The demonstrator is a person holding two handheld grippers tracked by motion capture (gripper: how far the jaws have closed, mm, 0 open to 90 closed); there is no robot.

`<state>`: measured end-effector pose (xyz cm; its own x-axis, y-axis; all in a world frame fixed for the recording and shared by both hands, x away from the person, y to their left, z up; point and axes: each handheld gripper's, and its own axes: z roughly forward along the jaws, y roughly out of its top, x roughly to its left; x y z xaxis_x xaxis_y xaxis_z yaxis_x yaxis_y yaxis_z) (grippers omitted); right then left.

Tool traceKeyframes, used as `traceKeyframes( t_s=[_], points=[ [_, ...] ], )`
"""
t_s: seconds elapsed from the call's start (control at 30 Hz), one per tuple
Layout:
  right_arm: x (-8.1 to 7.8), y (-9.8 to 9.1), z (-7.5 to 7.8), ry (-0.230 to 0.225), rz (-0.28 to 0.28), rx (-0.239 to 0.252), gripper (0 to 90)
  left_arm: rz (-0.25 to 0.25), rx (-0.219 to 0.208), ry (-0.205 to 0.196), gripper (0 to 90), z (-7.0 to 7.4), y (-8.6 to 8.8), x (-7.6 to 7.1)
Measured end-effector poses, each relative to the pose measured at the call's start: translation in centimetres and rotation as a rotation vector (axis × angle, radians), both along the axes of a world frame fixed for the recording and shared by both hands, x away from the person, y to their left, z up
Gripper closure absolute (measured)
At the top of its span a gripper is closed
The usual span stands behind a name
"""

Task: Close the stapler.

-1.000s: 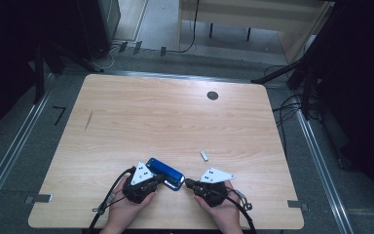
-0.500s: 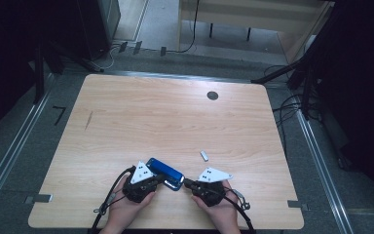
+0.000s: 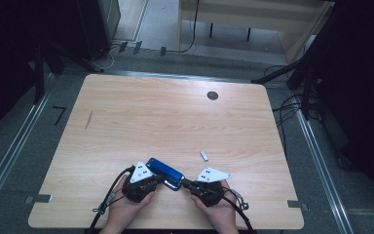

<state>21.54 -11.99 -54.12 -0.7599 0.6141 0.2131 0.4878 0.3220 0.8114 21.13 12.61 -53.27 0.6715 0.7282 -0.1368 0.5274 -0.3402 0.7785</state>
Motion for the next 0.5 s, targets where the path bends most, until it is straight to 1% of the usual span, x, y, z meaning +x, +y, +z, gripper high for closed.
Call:
traceKeyframes(
  t_s=[0.03,0.07,0.2,0.37,0.47,0.5],
  points=[
    [-0.1,0.0,0.1,0.002,0.002,0.005,90.0,0.000,0.000,0.001,90.0,0.0,0.0,0.0],
    [-0.2,0.0,0.4,-0.010,0.008,0.014,90.0,-0.001,0.000,0.001,90.0,0.0,0.0,0.0],
    [-0.3,0.1,0.6,-0.026,0.012,-0.001,90.0,-0.003,0.003,-0.001,89.9,0.0,-0.1,0.0],
    [-0.3,0.1,0.8,-0.029,0.012,0.006,90.0,0.002,0.004,-0.002,90.0,0.0,-0.1,-0.1],
    [-0.4,0.1,1.1,-0.041,0.017,0.014,90.0,0.001,0.003,0.000,90.0,0.0,-0.1,0.0],
    [-0.4,0.2,1.2,-0.043,0.014,0.008,90.0,0.001,0.004,-0.001,90.0,0.0,-0.1,0.0]
  ],
)
